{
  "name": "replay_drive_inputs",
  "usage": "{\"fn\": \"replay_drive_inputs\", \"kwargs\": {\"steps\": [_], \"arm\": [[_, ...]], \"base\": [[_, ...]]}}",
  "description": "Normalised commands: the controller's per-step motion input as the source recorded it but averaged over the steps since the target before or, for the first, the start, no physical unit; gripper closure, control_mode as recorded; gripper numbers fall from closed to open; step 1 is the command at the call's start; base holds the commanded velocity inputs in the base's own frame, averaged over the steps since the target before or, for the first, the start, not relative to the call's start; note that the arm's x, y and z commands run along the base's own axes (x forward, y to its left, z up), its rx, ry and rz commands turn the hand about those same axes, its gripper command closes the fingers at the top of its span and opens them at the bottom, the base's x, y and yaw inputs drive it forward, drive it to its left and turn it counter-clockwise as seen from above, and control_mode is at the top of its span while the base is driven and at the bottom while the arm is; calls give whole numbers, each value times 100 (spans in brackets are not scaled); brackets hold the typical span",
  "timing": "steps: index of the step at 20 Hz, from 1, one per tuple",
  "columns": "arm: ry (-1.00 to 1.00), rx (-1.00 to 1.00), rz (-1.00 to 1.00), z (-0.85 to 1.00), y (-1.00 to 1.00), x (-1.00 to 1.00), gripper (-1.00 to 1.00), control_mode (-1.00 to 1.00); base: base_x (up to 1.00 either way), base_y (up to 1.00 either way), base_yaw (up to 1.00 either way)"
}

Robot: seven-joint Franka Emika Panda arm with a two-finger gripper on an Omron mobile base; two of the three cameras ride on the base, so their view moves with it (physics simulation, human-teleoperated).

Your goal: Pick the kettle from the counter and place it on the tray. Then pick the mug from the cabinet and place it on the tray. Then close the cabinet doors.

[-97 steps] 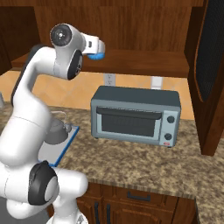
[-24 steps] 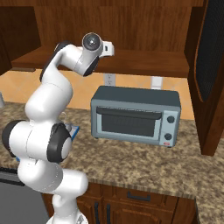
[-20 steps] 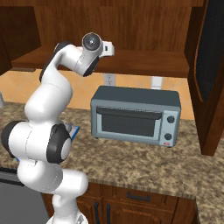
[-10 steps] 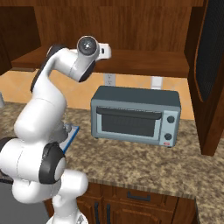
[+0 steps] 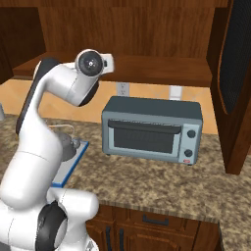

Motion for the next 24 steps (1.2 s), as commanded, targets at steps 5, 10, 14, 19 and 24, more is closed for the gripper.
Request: {"fn": "replay_drive_inputs", "kwargs": {"steps": [5, 10, 14, 19, 24], "arm": [[-3, 0, 16, 5, 17, -100, 100, -100], [0, 0, 16, -2, 22, -99, 100, -100], [0, 0, 19, -13, 26, -94, 100, -100], [1, 0, 21, -44, 33, -77, 100, -100], [1, 0, 17, -45, 38, -59, 100, -100]], "base": [[0, 0, 0], [0, 0, 0], [0, 0, 0], [0, 0, 0], [0, 0, 0]]}}
